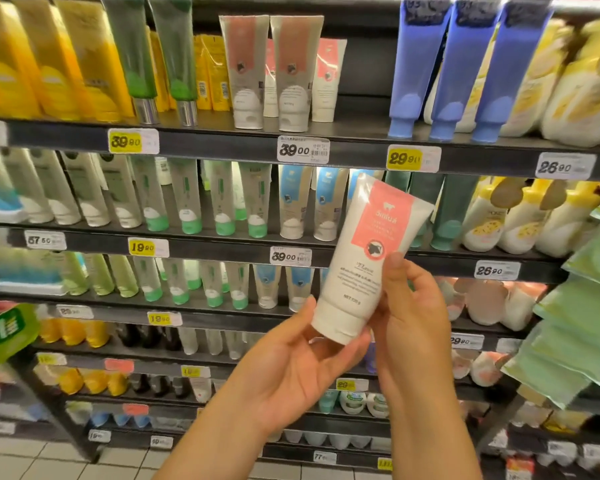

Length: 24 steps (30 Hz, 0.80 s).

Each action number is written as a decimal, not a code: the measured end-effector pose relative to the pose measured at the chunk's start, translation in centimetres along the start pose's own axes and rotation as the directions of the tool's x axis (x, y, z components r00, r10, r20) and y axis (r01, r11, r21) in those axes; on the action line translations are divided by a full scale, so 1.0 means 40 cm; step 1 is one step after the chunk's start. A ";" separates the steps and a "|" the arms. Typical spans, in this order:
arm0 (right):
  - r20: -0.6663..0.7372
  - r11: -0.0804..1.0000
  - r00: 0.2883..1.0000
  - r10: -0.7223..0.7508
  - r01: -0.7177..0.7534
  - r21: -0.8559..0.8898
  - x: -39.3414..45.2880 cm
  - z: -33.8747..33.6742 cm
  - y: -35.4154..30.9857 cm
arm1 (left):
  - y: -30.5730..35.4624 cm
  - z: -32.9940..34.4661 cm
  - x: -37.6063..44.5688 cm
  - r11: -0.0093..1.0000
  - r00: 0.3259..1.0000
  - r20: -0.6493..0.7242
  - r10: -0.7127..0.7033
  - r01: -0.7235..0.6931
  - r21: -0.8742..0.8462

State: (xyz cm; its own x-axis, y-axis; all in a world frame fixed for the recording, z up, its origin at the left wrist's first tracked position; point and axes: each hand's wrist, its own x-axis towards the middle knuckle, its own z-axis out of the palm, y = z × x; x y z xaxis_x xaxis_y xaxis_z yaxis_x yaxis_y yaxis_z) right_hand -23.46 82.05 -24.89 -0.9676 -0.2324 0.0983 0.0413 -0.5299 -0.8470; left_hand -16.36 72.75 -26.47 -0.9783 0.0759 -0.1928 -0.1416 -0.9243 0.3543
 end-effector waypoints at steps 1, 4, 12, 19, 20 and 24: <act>0.003 1.000 1.000 -0.005 0.005 -0.028 -0.002 -0.001 -0.011 | -0.004 0.009 0.000 1.000 1.000 0.002 0.011 -0.011 -0.004; 0.061 0.995 0.994 -0.089 0.092 -0.046 0.003 -0.005 -0.041 | -0.001 0.037 0.006 0.999 0.998 0.042 0.044 -0.045 0.016; 0.193 0.966 0.955 -0.225 0.245 -0.083 0.010 0.045 -0.090 | 0.065 0.069 0.022 0.984 0.984 0.151 0.094 -0.115 0.133; 0.143 0.969 0.961 -0.237 0.244 -0.033 0.030 0.075 -0.084 | 0.105 0.081 0.009 0.947 0.966 0.179 0.188 -0.227 0.228; 0.127 0.970 0.964 -0.234 0.240 -0.030 0.033 0.076 -0.082 | 0.109 0.084 0.006 0.939 0.964 0.168 0.208 -0.245 0.243; 0.132 0.983 0.974 -0.182 0.181 0.017 0.037 0.076 -0.074 | 0.112 0.085 0.003 0.867 0.946 0.136 0.294 -0.324 0.378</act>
State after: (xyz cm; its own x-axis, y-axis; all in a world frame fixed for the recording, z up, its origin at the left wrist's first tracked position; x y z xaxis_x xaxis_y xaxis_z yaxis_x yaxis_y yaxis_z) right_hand -24.27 80.78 -20.65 -0.9175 -0.2378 0.3187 -0.1304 -0.5771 -0.8062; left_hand -17.64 69.87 -21.80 -0.9877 -0.1493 0.0468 0.1375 -0.6851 0.7153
